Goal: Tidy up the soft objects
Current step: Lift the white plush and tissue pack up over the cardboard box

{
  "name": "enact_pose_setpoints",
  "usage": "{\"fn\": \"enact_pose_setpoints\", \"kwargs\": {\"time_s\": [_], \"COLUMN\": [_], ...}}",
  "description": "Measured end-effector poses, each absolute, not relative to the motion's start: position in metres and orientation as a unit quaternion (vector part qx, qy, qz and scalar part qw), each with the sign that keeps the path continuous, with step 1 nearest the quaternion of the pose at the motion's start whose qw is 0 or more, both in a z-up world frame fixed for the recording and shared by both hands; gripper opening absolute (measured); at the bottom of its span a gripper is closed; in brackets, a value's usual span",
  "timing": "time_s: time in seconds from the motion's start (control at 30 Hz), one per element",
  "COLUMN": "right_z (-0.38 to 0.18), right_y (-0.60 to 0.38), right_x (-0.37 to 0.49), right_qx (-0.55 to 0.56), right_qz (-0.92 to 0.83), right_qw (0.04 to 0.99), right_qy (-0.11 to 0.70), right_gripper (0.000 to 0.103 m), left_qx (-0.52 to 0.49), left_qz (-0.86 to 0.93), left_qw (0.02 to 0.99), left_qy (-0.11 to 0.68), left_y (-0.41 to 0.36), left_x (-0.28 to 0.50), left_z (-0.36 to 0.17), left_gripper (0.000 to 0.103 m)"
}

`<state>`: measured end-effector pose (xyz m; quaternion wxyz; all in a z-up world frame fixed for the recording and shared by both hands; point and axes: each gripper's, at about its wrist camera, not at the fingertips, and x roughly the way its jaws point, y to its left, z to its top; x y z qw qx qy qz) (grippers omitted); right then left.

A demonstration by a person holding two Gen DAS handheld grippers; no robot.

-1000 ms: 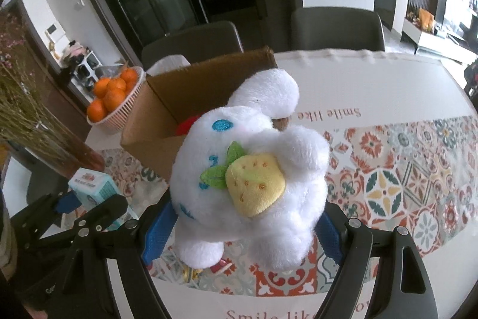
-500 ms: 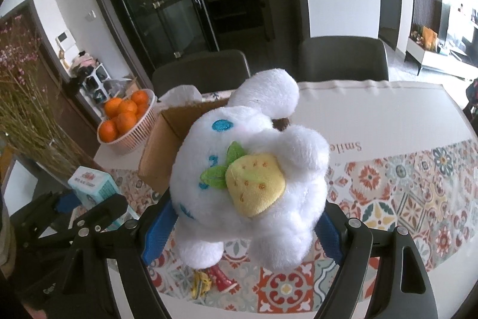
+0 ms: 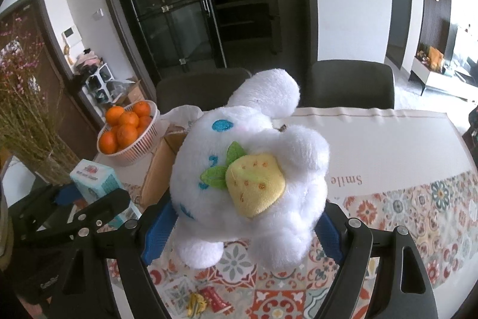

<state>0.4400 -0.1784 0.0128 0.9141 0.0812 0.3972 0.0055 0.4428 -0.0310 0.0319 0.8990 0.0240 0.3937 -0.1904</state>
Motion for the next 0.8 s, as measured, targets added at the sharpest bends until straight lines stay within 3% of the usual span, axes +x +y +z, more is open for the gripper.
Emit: {"fn": "enact_pose_setpoints", "kwargs": {"time_s": [0.8], "right_z": [-0.033], "right_y": [-0.187], "right_x": [0.540], "right_qx": [0.059], "right_qz": [0.047], "right_qw": [0.873], "right_qy": [0.482], "right_gripper": [0.083], "left_qx": [0.034], "left_qz": [-0.183], "left_qw": [0.871], "left_qy": [0.455], "left_y": [-0.045], "left_x": [0.535], "left_z": [-0.004], "left_gripper": [0.055]}}
